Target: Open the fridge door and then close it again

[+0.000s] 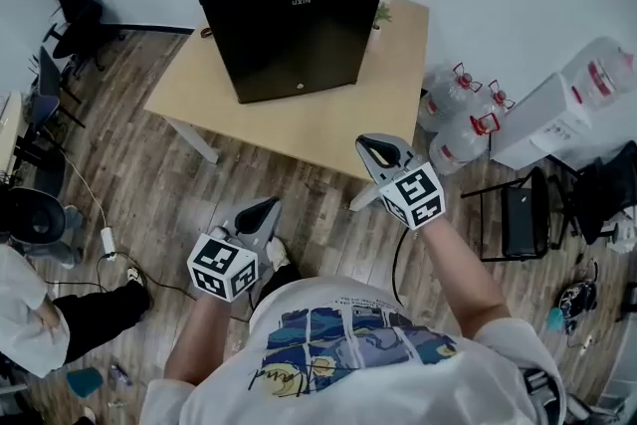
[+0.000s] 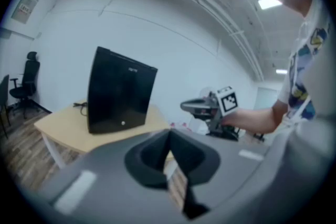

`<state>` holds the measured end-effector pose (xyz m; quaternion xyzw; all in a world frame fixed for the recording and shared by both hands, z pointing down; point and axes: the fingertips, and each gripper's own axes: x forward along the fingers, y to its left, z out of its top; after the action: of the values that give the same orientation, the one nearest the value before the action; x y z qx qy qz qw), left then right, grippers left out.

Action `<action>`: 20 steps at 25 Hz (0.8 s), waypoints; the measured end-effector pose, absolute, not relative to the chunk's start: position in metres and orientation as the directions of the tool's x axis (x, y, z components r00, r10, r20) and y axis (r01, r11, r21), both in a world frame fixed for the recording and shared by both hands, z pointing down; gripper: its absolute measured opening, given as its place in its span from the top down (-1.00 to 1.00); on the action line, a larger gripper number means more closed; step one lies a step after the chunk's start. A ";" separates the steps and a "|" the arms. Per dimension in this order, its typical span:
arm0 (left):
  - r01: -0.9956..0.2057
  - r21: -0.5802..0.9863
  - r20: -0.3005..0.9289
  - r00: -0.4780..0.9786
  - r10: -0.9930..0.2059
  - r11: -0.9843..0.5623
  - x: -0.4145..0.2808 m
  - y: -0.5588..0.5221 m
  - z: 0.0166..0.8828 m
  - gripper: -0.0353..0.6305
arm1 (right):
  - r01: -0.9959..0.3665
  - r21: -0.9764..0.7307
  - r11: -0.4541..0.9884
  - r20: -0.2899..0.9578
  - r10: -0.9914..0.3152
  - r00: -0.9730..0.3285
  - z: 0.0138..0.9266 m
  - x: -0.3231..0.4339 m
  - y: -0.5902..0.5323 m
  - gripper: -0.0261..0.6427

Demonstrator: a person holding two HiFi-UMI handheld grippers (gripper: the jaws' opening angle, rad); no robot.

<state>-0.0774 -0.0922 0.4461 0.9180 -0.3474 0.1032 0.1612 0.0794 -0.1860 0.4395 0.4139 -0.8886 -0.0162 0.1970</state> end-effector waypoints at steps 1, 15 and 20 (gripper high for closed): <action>-0.675 0.215 0.306 0.733 -0.607 -0.706 -0.067 -0.083 0.447 0.86 | -0.738 0.158 0.656 0.349 -0.736 -0.580 0.452 0.092 -0.163 0.87; -0.646 0.184 0.436 0.729 -0.528 -0.741 0.037 0.030 0.488 0.86 | -0.762 -0.067 0.643 0.402 -0.682 -0.611 0.510 0.183 0.030 0.88; -0.623 0.160 0.424 0.744 -0.516 -0.766 0.064 0.038 0.478 0.86 | -0.759 -0.039 0.650 0.384 -0.691 -0.612 0.506 0.193 0.038 0.89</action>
<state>0.0641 0.0378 0.4777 0.9221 -0.3089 0.1805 0.1474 0.1929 0.0385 0.5055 0.4061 -0.8923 0.0992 0.1701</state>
